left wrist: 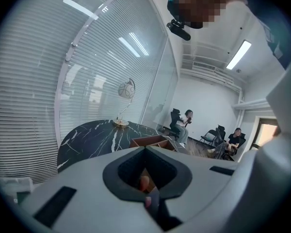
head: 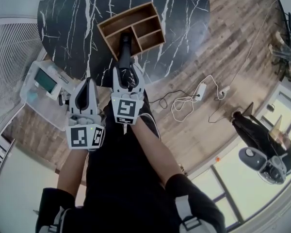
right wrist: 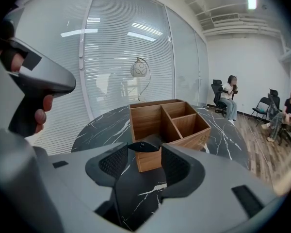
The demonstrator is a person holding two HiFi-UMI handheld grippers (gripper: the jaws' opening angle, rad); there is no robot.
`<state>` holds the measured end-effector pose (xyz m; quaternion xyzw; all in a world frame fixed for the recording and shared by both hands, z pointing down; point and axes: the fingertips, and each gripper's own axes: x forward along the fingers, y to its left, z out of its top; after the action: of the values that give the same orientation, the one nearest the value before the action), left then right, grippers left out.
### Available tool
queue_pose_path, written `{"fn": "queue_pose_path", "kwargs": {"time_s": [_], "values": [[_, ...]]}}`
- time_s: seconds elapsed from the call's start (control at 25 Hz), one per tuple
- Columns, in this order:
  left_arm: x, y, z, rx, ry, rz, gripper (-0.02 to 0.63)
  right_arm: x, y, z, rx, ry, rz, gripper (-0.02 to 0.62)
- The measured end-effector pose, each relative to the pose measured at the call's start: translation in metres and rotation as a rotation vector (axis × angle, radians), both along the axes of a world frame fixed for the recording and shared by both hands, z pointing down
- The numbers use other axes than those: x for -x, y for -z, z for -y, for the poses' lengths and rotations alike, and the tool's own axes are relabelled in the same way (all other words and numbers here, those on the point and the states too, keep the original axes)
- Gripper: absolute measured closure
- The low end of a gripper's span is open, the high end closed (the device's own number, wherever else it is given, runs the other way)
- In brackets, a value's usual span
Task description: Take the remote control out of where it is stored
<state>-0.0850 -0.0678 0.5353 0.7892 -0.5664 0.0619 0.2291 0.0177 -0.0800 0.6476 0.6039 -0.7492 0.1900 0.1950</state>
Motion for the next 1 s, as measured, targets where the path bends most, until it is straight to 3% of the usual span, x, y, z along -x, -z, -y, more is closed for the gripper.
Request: {"fn": "queue_pose_path", "kwargs": {"time_s": [1.0], "values": [[-0.011,0.009,0.0,-0.013,0.003,-0.006,0.598,-0.013,0.019,0.001,-0.009,0.049,0.011,0.407]]}}
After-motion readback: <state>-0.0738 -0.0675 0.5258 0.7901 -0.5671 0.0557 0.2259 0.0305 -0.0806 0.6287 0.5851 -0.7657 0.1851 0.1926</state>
